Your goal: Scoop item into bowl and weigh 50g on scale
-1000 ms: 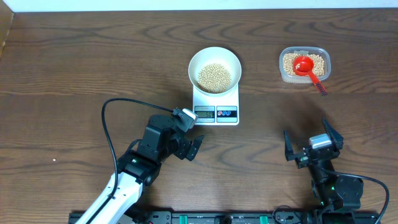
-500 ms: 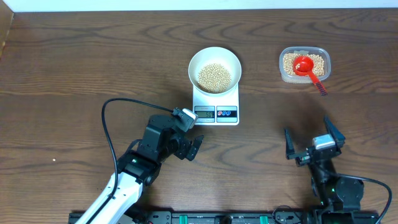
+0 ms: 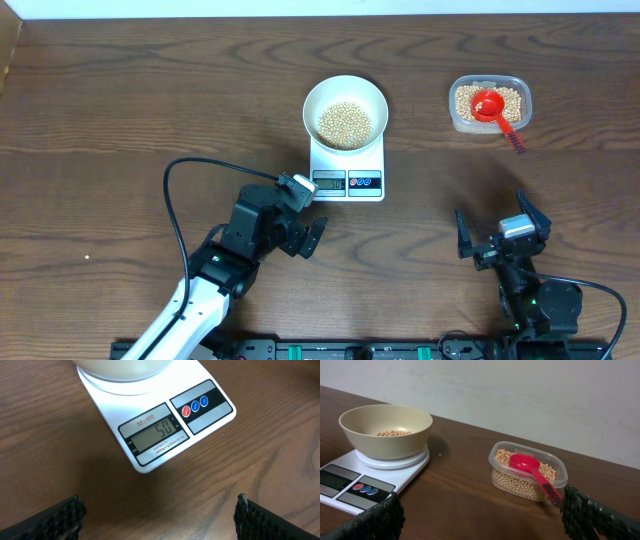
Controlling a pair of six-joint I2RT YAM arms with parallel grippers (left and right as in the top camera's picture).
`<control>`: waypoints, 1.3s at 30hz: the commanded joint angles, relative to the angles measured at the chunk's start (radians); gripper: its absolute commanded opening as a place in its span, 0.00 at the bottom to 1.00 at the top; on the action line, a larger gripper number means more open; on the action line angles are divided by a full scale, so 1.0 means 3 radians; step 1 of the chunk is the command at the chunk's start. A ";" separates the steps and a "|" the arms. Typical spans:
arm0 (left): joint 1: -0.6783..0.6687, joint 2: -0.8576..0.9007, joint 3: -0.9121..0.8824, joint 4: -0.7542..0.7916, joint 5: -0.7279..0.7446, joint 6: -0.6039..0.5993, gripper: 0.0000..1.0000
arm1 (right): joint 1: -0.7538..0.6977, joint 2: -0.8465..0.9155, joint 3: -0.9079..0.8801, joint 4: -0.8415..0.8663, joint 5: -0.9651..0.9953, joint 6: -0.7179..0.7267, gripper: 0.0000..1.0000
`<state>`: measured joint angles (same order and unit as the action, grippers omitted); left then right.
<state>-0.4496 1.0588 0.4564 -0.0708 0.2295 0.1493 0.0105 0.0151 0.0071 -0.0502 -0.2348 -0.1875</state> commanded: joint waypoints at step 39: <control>0.0004 -0.0165 0.0005 -0.0010 -0.0043 -0.0043 0.97 | 0.0033 0.0003 -0.0005 -0.0019 -0.0010 0.0050 0.99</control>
<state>-0.4496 1.0500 0.4564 -0.0711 0.2295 0.1493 0.0105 0.0151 0.0071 -0.0502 -0.2348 -0.1875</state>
